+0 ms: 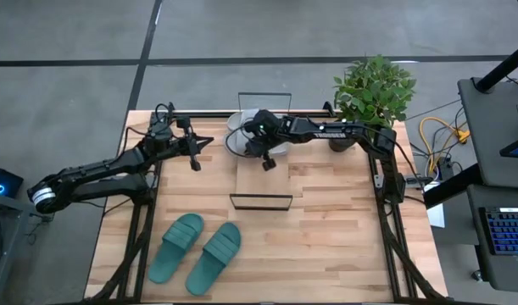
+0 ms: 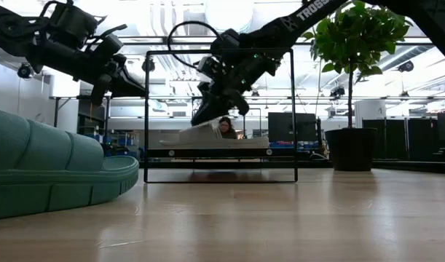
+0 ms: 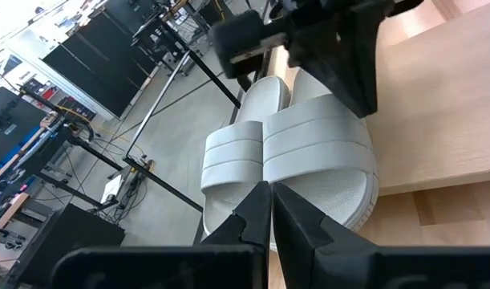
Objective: Pick and place slides into the shelf
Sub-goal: Put the gray slipper on the shelf, then put the left green slipper on the shelf
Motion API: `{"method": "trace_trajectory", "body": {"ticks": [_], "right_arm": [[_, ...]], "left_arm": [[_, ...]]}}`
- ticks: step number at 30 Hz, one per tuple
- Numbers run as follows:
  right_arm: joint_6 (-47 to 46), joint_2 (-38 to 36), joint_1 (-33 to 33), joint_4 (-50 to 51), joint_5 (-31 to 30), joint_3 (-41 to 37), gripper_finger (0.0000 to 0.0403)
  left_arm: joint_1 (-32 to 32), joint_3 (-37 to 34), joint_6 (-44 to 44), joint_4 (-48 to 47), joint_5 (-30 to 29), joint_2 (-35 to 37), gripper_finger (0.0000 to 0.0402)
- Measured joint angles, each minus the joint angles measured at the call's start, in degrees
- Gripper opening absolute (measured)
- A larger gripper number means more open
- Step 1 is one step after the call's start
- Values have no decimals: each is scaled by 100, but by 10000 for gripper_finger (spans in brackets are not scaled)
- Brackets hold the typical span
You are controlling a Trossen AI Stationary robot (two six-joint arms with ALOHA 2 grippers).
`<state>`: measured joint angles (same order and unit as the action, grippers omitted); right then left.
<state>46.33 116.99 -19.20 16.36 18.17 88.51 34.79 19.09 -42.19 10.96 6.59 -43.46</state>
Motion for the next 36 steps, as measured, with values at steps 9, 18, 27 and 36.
{"method": "trace_trajectory", "body": {"ticks": [9, 18, 27, 36], "right_arm": [[-908, -467, 109, 999, 9, 884, 49], [-1101, -2198, 151, 1276, 171, 68, 43], [-1808, -4590, 736, -84, -794, -2156, 43], [-2149, -6048, 1260, -1855, -1232, -4196, 43]], "left_arm": [[0, 0, -9, 38, 26, 0, 0], [0, 4, -9, 598, 59, 33, 0], [0, 2, -4, 553, 61, -36, 0], [0, 2, -9, 664, 66, -68, 0]]}}
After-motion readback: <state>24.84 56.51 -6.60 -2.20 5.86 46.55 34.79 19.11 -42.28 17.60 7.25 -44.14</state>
